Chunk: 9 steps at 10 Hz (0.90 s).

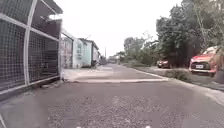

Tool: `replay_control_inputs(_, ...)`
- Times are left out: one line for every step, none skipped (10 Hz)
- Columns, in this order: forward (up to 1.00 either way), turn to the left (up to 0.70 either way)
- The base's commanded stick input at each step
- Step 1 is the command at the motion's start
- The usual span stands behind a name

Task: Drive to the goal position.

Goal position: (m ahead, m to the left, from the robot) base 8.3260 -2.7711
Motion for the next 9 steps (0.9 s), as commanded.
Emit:
replay_control_inputs(0.85,0.0)
replay_control_inputs(0.85,0.0)
replay_control_inputs(0.85,0.0)
replay_control_inputs(0.85,0.0)
replay_control_inputs(0.85,0.1)
replay_control_inputs(0.85,0.21)
replay_control_inputs(0.85,0.32)
replay_control_inputs(0.85,0.15)
replay_control_inputs(0.85,0.0)
